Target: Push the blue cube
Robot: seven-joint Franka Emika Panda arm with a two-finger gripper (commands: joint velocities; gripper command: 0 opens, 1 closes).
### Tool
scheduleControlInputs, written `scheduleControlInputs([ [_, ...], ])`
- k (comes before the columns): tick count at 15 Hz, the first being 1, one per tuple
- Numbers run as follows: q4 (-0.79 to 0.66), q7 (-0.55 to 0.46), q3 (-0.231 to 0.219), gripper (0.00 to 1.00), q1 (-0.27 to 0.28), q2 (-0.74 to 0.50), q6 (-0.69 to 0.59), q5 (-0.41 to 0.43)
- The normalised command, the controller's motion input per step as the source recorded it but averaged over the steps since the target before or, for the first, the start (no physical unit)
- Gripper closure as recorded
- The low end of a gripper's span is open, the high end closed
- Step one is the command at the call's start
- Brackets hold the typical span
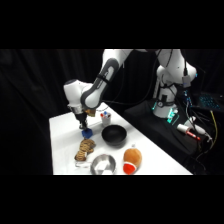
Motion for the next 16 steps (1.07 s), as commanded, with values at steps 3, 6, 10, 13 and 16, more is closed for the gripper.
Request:
scheduleControlInputs([
  [3,-0.12,-0.12,0.084,0.96,-0.061,-0.02,0.12,0.145],
  [6,-0.23,-0.11,0.04,0.94,-0.01,-0.29,-0.04,0.074],
  [10,-0.28,-0.12,0.036,0.97,0.01,-0.53,-0.25,0.065],
  [13,-0.21,-0.09,-0.005,0.95,0.051,-0.54,-0.35,-0.026],
  [16,-0.11,0.02,-0.062,0.95,0.105,-0.43,-0.39,-0.165],
])
